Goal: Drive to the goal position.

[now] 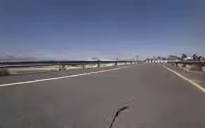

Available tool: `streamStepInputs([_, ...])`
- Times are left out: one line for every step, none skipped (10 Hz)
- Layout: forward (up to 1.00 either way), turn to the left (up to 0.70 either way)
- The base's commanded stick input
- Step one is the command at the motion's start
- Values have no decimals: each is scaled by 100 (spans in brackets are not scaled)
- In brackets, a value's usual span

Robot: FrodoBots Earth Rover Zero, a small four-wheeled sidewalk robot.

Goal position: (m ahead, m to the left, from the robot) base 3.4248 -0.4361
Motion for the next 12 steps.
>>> streamStepInputs([70, 0])
streamStepInputs([70, 0])
streamStepInputs([70, 0])
streamStepInputs([70, 0])
streamStepInputs([70, -27])
streamStepInputs([70, -27])
streamStepInputs([70, -27])
streamStepInputs([70, -27])
streamStepInputs([70, -27])
streamStepInputs([70, -27])
streamStepInputs([70, -27])
streamStepInputs([70, -17])
